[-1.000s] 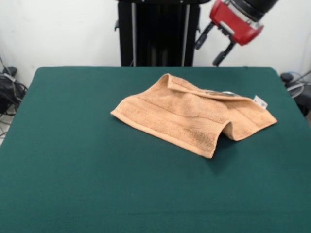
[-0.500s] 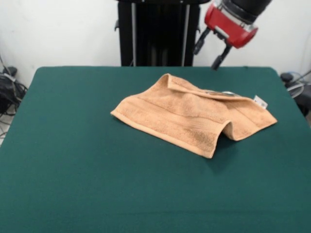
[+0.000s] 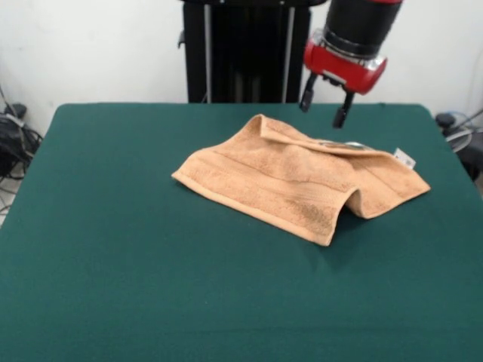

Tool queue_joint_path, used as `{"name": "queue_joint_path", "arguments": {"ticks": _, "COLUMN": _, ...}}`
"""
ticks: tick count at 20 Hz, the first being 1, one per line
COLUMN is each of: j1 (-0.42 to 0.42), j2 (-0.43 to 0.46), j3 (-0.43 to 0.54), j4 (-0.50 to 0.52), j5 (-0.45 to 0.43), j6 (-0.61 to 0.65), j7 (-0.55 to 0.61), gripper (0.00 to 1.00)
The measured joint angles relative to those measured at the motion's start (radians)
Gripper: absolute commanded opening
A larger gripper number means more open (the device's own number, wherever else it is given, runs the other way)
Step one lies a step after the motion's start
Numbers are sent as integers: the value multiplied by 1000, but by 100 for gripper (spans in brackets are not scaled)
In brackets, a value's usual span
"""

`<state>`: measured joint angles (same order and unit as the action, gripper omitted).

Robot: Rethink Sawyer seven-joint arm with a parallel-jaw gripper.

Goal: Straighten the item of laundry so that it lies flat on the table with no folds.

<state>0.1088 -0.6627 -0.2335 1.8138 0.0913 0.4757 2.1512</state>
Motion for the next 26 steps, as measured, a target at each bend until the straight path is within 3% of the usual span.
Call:
{"name": "queue_joint_path", "arguments": {"ticks": 10, "j1": -210, "j2": -90, "j3": 303, "j4": 132, "j5": -50, "j6": -27, "j7": -63, "gripper": 100}}
{"name": "queue_joint_path", "arguments": {"ticks": 19, "j1": -250, "j2": -149, "j3": 408, "j4": 180, "j5": -93, "j6": -27, "j7": -63, "gripper": 100}}
{"name": "queue_joint_path", "arguments": {"ticks": 26, "j1": -361, "j2": -191, "j3": 534, "j4": 221, "j5": -127, "j6": -27, "j7": -63, "gripper": 100}}
